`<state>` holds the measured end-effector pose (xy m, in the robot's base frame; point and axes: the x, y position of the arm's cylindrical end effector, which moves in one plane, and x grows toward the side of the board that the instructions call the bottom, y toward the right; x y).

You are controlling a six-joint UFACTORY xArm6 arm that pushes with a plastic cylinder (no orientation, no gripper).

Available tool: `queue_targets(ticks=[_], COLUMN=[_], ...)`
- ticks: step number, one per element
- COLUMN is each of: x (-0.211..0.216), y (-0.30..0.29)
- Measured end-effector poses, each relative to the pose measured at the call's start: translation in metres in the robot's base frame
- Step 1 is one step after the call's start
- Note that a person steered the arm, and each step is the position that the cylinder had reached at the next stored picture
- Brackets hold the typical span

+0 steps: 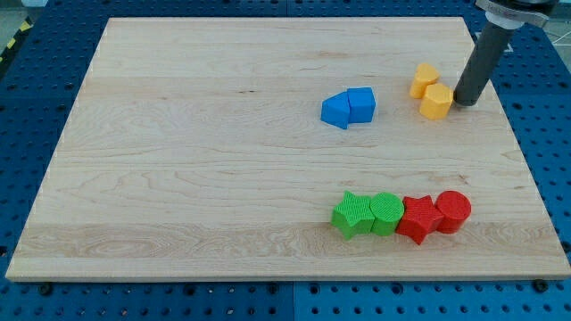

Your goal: Slide the yellow hexagon and the yellow heart a bit up

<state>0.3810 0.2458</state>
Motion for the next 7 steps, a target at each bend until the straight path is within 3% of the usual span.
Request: queue_targets(ticks=[7], x=[0.028], y=[-0.015])
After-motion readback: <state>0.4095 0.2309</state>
